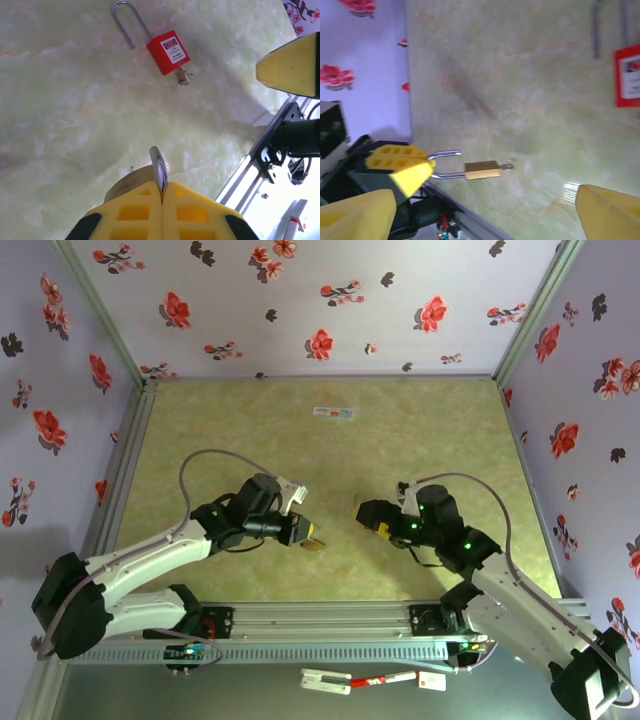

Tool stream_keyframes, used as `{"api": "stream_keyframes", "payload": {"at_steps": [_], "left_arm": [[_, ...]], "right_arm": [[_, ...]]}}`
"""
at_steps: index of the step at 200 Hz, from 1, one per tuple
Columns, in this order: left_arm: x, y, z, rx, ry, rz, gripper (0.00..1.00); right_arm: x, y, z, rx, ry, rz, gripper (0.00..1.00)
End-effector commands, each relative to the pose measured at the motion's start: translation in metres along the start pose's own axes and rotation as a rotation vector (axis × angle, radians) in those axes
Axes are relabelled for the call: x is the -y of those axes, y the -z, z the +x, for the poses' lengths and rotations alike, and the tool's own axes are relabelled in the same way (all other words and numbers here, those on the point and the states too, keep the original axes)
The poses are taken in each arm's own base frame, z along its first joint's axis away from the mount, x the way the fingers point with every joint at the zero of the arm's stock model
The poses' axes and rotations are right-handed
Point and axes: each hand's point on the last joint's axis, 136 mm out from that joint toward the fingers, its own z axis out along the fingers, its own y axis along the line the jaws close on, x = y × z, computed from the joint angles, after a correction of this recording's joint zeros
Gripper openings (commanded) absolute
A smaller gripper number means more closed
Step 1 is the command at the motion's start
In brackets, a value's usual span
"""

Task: Unlock with the key

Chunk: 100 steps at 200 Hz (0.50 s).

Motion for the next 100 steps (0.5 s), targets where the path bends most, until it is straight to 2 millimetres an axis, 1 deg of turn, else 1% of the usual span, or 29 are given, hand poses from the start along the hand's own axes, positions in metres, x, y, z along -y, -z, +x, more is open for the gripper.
{"api": "stream_keyframes", "payload": {"at_steps": [1,9,20,31,51,75,100], "left_arm": [[0.037,0.014,-0.028,0.067,-0.138,0.137,0.00],[0.045,0.014,-0.031,0.060,-0.169,0.166,0.00],[0.054,0.013,-0.034,0.047,-0.203,0.207,0.00],[0.063,0.011,-0.037,0.035,-0.234,0.248,0.00],[0.072,0.010,-0.041,0.023,-0.277,0.289,0.00],[0.083,0.011,-0.045,0.031,-0.314,0.341,0.00],[0.086,0.013,-0.046,0.040,-0.336,0.355,0.00]], "right_arm": [[-0.035,-0.002,0.011,-0.044,0.172,-0.154,0.86],[-0.037,-0.003,0.018,-0.065,0.226,-0.155,0.84],[-0.033,-0.005,0.024,-0.084,0.282,-0.135,0.82],[-0.029,-0.006,0.027,-0.097,0.329,-0.119,0.77],[-0.021,-0.008,0.029,-0.107,0.387,-0.088,0.70],[-0.019,-0.007,0.030,-0.107,0.452,-0.089,0.69],[-0.019,-0.010,0.032,-0.108,0.500,-0.105,0.67]]}}
